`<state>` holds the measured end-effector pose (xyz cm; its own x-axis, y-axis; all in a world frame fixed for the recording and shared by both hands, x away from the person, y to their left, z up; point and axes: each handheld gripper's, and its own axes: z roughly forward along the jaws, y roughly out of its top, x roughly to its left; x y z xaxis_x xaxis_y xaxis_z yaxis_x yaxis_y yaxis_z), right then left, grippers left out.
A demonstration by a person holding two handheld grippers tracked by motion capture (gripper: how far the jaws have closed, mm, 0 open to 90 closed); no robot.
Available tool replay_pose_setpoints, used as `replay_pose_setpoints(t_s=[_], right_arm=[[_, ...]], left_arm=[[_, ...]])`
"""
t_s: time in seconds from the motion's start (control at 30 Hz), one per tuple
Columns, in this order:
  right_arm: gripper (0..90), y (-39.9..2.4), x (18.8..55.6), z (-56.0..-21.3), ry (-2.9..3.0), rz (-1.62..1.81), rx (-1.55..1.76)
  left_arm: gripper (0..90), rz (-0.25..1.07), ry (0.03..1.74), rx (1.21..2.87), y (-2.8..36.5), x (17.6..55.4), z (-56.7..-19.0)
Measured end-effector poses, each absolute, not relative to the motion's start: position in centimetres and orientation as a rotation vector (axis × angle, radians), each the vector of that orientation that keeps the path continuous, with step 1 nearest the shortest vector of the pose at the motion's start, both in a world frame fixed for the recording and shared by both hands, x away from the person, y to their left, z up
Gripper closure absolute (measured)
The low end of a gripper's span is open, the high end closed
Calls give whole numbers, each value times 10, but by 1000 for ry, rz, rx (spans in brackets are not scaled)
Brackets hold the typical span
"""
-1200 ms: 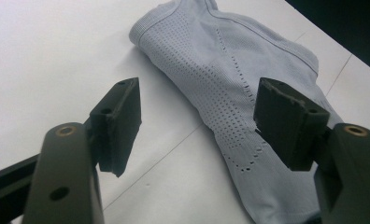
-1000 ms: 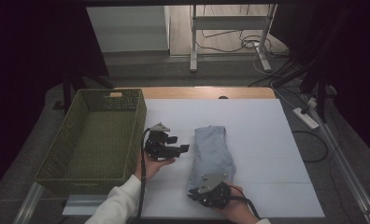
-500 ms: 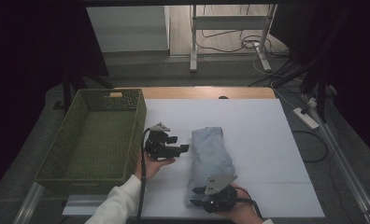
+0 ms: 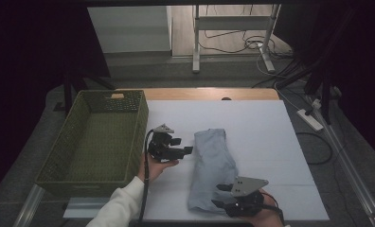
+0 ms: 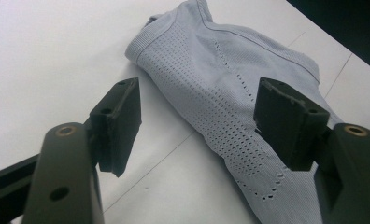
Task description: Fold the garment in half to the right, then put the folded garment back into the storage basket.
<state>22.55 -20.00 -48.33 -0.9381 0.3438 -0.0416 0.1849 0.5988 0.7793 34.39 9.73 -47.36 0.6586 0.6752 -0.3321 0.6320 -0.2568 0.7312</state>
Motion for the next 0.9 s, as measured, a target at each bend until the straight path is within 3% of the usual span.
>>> replay_pose_setpoints(t_s=[0.57,0.9], right_arm=[[465,-196,214,-493,2717,1186,404],[398,-186,213,-504,2774,1068,368]], left_arm=[[327,61,1013,1965,95,344,-473],[327,55,1012,1969,93,344,-474]])
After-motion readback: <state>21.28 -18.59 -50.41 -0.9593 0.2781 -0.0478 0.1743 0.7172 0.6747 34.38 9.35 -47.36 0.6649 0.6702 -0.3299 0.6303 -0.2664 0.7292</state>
